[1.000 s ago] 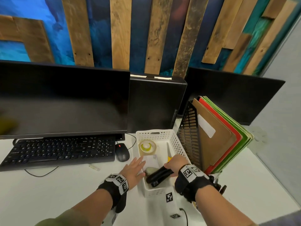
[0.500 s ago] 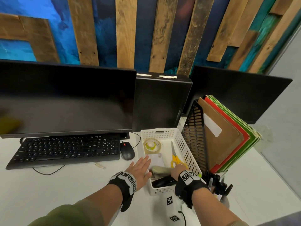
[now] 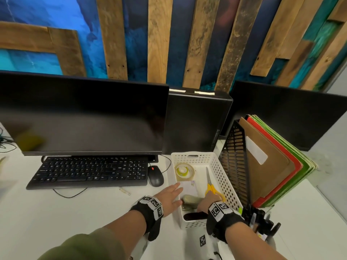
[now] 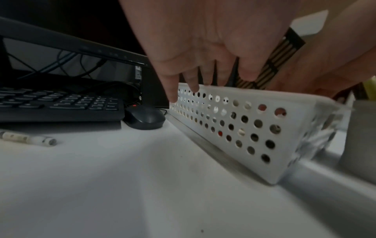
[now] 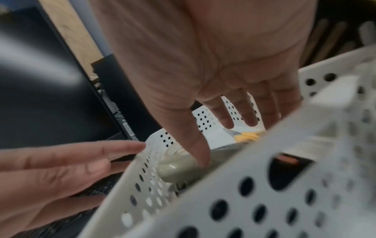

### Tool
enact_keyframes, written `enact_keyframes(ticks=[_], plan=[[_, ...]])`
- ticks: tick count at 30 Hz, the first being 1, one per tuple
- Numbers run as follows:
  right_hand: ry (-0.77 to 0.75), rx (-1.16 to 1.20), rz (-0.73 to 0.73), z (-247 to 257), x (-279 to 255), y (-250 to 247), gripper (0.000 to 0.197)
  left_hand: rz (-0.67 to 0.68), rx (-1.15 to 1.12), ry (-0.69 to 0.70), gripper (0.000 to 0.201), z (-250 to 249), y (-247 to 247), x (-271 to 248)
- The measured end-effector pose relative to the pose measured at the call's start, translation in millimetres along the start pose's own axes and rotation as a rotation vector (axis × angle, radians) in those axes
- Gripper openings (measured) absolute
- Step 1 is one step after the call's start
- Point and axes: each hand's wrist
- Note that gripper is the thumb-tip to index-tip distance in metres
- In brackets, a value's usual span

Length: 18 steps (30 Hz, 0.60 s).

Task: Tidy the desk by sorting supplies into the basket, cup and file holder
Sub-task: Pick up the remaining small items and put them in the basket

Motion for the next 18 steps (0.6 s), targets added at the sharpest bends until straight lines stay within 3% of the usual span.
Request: enact_keyframes(ticks=[3,7,11,18], plan=[[-0.079,-0.025,-0.150,19.1,-8.6,-10.6,0.039,-0.177,-0.121,-0.001,0.048,13.2,-3.7,-4.8],[-0.312,0.093,-0.301,65.4,-29.8,-12.6,0.024,-0.398,-0.151,-0.112,0.028,39.4,-10.2,-24.5],[-0.496,0.157,-0.245,113.7,-51.5,9.6,0.005,-0.434,-0.158,-0.260,0.025,80.7,-12.6,-52.8],[-0.704,0.047,-0.021,172.2,-62.0,73.0,0.005,-0.466,-0.162,-0.534,0.030,158.3,-21.9,-118.5]])
Point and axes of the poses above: each hand's wrist, its own x-axis towards the middle knuckle, its own y-axis out of the palm, z = x × y, and after that the axes turned 6 degrees about -y, right-handed
